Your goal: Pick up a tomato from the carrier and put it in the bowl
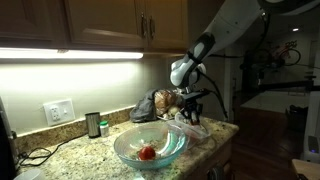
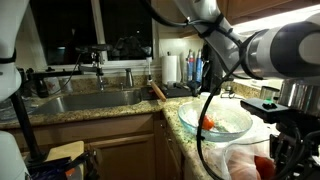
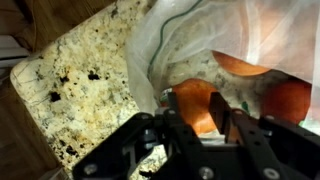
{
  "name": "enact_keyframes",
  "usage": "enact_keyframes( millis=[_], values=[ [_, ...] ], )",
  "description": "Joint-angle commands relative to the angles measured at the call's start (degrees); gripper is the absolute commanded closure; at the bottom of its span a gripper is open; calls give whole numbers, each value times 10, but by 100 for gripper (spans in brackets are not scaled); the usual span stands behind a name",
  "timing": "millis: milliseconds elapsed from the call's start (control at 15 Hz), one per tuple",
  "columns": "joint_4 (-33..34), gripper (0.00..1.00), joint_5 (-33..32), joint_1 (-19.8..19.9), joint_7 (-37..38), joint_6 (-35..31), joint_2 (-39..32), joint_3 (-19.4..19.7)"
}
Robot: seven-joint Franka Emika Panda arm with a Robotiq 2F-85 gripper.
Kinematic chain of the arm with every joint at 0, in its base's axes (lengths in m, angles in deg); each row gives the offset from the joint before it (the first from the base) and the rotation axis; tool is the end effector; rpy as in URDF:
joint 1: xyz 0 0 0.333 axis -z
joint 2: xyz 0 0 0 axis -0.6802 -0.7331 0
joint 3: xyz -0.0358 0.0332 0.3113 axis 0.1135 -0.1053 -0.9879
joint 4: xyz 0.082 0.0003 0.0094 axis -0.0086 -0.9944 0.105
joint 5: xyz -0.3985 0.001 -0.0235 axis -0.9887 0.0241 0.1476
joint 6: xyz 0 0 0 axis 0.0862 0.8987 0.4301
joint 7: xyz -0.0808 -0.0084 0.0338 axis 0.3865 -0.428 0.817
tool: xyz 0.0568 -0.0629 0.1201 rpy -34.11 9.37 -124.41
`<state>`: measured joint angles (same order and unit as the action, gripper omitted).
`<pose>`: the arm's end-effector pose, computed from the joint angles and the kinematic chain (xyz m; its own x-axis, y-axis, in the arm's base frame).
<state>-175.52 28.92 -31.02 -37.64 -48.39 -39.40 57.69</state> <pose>0.5790 -0.2884 0.2209 0.7116 -0.6993 -0.0677 -0.6757 -0.7076 0.2069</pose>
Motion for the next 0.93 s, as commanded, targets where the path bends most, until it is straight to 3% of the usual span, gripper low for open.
enact_keyframes(
  millis=[0, 333, 467, 733, 867],
  values=[
    [-4, 61, 5, 8, -15, -7, 2, 1],
    [-1, 55, 6, 10, -19, -8, -5, 0],
    [0, 31, 7, 12, -20, -9, -7, 0],
    [4, 6, 9, 16, -24, -8, -14, -1],
    [5, 0, 9, 18, -26, -6, -17, 0]
  ],
)
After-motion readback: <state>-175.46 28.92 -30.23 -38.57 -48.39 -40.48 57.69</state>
